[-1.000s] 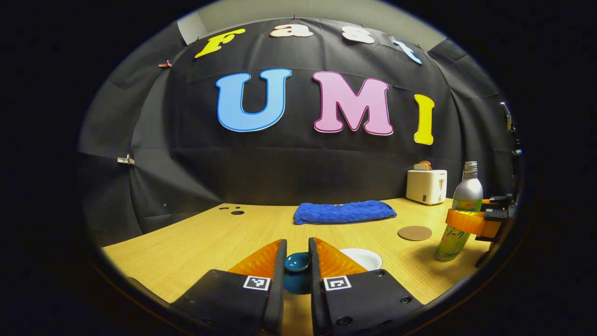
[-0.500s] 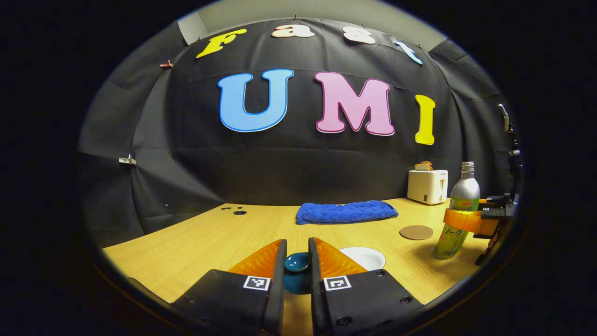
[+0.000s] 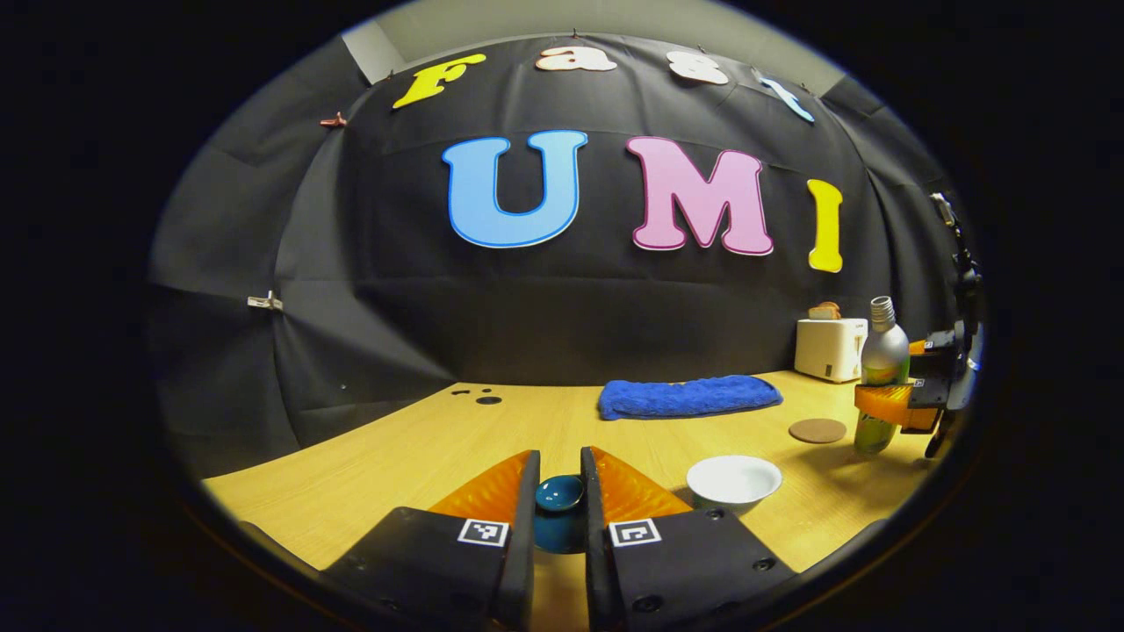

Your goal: Open the teacup lid with one hand, grasp the water bottle and pour water into the teacup with the other hand; after pouring, place the water bottle on the coaster and then close the teacup lid.

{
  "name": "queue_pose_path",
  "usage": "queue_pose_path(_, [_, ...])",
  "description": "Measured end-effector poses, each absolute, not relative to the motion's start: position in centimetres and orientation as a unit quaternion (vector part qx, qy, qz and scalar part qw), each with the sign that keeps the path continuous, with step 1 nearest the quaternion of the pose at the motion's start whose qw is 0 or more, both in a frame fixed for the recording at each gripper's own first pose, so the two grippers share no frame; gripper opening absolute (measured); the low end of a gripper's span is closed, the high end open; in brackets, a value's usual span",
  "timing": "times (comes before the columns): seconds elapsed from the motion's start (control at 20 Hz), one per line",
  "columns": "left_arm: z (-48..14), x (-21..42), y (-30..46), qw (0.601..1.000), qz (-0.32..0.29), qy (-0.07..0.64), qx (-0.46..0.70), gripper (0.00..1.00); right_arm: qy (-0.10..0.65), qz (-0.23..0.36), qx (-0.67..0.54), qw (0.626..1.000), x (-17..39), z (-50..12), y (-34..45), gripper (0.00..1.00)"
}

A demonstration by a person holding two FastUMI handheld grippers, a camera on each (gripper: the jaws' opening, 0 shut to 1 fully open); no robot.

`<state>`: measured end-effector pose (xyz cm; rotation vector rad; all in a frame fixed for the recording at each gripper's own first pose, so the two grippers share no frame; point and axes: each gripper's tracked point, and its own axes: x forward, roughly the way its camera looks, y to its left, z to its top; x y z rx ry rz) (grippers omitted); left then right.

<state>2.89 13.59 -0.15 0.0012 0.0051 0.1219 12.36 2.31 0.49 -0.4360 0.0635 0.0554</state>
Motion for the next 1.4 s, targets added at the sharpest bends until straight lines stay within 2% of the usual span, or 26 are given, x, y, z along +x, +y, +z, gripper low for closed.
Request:
queue_pose_path(0.1, [-0.2, 2.9, 14.9, 0.998, 0.066, 0.003, 0.000, 0.31, 0.036, 0.057, -0.271, 0.960, 13.5, 0.6, 3.8, 0.73])
queue_pose_path(0.15, [-0.2, 2.9, 15.4, 0.998, 0.068, 0.003, 0.000, 0.28, 0.037, 0.070, -0.306, 0.949, 14.2, 0.6, 4.2, 0.73])
queue_pose_path(0.35, [-0.4, 2.9, 17.8, 0.997, 0.082, 0.004, 0.000, 0.28, 0.012, 0.094, -0.430, 0.898, 15.7, 0.8, 6.7, 0.74])
queue_pose_path(0.4, [-0.4, 3.0, 18.2, 0.996, 0.084, 0.004, 0.000, 0.28, 0.004, 0.101, -0.449, 0.888, 15.7, 0.9, 7.5, 0.70])
queue_pose_path(0.45, [-0.4, 3.0, 18.6, 0.996, 0.085, 0.004, 0.000, 0.30, -0.001, 0.110, -0.464, 0.879, 16.0, 0.7, 8.1, 0.74])
queue_pose_path(0.65, [-0.6, 3.4, 20.0, 0.996, 0.087, 0.004, -0.001, 0.28, -0.023, 0.142, -0.540, 0.829, 16.9, -0.2, 10.5, 0.73])
queue_pose_path(0.8, [-0.7, 3.6, 20.9, 0.996, 0.089, 0.003, -0.001, 0.28, -0.022, 0.160, -0.571, 0.805, 17.0, -1.9, 11.3, 0.73])
queue_pose_path(1.4, [-0.7, 3.4, 20.5, 0.997, 0.077, 0.001, -0.001, 0.28, -0.060, 0.149, -0.685, 0.711, 18.3, -2.1, 11.2, 0.73])
